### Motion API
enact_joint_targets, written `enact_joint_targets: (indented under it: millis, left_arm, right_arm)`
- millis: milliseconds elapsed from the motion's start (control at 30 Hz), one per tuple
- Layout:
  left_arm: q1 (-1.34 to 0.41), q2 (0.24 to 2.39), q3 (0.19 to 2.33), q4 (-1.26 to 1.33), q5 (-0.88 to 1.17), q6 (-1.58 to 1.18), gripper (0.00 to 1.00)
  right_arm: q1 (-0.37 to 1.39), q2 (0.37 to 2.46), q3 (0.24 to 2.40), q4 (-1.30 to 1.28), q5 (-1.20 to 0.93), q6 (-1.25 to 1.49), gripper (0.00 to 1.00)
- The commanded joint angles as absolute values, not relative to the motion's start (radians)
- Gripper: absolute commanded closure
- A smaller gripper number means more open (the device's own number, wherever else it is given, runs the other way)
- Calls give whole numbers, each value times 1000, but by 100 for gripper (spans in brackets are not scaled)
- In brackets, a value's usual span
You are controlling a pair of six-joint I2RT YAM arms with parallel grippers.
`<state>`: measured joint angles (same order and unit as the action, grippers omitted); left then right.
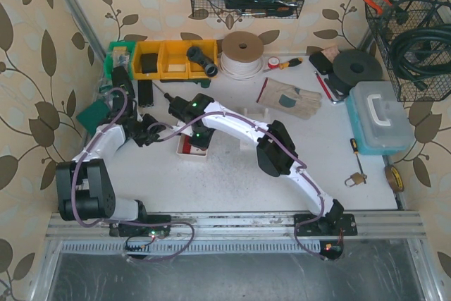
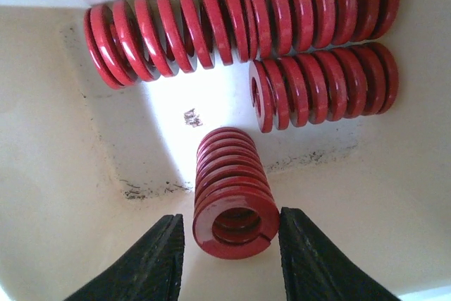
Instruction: Install the large spring
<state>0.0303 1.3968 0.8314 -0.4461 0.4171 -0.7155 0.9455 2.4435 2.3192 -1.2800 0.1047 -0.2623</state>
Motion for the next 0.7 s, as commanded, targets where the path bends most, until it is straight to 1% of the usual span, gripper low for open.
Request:
enact_joint_targets:
  millis: [0,233,300,433,533,600,667]
  left_arm:
    - [53,1367,830,-471,415,-713,54]
    - [63,1363,830,-480,421,-706,54]
    - [65,1361,830,-481,422,-706,55]
    - [67,1363,831,-480,423,-706,55]
    - [69,1367,835,-481,426,-706,55]
    - [69,1368,839,-481,425,-707,55]
    - [71,1368,840,-483,425,-703,55]
  right_arm:
    - [950,2468,2288,-1281,110,-252,60]
    - [947,2476,2283,-1268,118,-255,61]
    - [946,2476,2289,-1268,120,-255,63]
    - [945,2476,2291,-1273,119,-255,71]
    - [945,2480,2294,-1286,123,-255,75]
    - [945,2482,2297,-1292,127,-256,81]
    - [945,2482,2309,-1301,131,-256,89]
